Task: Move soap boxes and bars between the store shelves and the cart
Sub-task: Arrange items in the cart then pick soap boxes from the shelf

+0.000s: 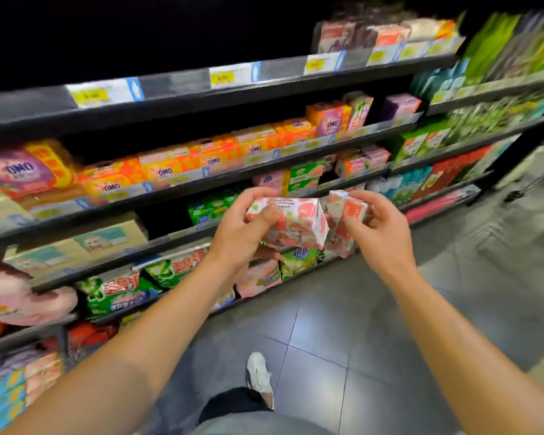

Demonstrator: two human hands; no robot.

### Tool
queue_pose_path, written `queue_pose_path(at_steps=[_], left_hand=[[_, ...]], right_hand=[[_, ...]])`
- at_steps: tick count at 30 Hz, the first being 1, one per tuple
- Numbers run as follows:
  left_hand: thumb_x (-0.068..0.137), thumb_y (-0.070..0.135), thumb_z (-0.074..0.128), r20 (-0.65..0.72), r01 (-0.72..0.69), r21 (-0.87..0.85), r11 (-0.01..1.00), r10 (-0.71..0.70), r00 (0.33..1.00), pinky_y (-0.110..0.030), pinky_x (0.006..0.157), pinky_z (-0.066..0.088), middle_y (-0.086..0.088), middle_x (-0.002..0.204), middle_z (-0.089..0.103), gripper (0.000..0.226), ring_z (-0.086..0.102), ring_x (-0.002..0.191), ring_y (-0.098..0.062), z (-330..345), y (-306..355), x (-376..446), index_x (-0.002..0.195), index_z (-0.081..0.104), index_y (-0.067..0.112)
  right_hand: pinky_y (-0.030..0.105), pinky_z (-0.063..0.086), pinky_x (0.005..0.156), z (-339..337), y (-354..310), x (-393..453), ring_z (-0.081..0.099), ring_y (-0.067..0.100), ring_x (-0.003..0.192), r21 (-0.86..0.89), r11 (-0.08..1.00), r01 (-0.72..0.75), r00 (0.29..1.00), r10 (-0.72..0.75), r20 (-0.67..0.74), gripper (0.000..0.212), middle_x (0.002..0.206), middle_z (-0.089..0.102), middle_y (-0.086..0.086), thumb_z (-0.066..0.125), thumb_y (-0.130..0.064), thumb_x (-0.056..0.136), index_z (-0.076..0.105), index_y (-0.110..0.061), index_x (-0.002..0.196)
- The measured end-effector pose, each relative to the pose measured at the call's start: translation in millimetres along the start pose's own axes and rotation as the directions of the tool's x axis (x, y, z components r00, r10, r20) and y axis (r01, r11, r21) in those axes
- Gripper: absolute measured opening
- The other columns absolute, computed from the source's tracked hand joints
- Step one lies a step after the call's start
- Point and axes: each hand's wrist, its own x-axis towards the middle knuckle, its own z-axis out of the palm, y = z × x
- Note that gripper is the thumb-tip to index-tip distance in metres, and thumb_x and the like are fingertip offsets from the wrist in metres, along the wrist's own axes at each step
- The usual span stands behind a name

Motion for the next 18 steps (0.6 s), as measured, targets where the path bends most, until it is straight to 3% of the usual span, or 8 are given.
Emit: queue_pose_path(at_steps=[2,4,6,10,14,18], left_hand=[[0.081,0.051,0.06,-0.003,-0.062,0.071,0.995,0.063,0.998,-0.03,0.045,0.049,-0.015,0.093,0.064,0.024,0.068,0.069,-0.027,8.2,8.2,29.1,0.102,0.064,0.038],[0.083,0.06,0.06,-0.005,-0.135,0.107,0.985,0.136,0.991,-0.024,0.039,0.044,-0.005,0.085,0.065,0.032,0.065,0.06,-0.016,16.4,17.8,55.7,0.104,0.064,0.036],[0.079,0.071,0.059,-0.005,-0.205,0.161,0.966,0.208,0.978,-0.012,0.041,0.04,0.011,0.075,0.062,0.047,0.06,0.053,-0.004,25.5,29.2,80.9,0.107,0.065,0.033],[0.071,0.077,0.05,0.014,-0.297,0.248,0.922,0.303,0.953,-0.01,0.05,0.042,0.022,0.073,0.062,0.059,0.059,0.062,0.004,45.2,49.8,120.8,0.109,0.065,0.035],[0.08,0.056,0.055,-0.035,-0.261,0.275,0.925,0.281,0.959,-0.017,0.04,0.04,0.012,0.07,0.057,0.046,0.056,0.05,0.001,70.9,64.6,151.2,0.113,0.065,0.026],[0.081,0.063,0.055,-0.144,-0.223,0.324,0.919,0.281,0.949,-0.027,0.041,0.045,0.001,0.084,0.063,0.04,0.055,0.048,-0.008,96.4,74.6,180.9,0.108,0.061,0.034]], right_hand=[[0.039,0.058,0.078,-3.9,1.7,34.0,0.068,0.015,0.09,-0.03,0.999,0.02,1.0,-0.02,0.0,0.035,0.105,0.07,-0.012,0.065,-0.01,0.085,0.067,-0.033,0.111],[0.037,0.057,0.076,-6.9,3.8,64.8,0.066,0.013,0.085,-0.066,0.997,0.034,0.999,-0.035,-0.004,0.034,0.106,0.069,-0.014,0.067,-0.012,0.086,0.066,-0.034,0.113],[0.039,0.057,0.08,-12.0,8.2,93.4,0.065,0.011,0.088,-0.084,0.995,0.052,0.998,-0.053,-0.013,0.034,0.108,0.068,-0.016,0.069,-0.015,0.087,0.066,-0.033,0.115],[0.044,0.056,0.085,-22.9,14.9,138.8,0.066,0.016,0.094,-0.067,0.994,0.084,0.996,-0.085,-0.016,0.034,0.107,0.07,-0.01,0.07,-0.013,0.086,0.066,-0.03,0.115],[0.044,0.056,0.088,-36.9,19.5,176.8,0.065,0.012,0.102,-0.03,0.994,0.102,0.995,-0.102,-0.009,0.034,0.111,0.069,-0.013,0.069,-0.014,0.086,0.066,-0.033,0.114],[0.044,0.057,0.088,-53.7,23.7,214.4,0.064,0.009,0.103,0.012,0.992,0.128,0.991,-0.128,0.028,0.036,0.113,0.068,-0.015,0.067,-0.014,0.086,0.066,-0.032,0.118]])
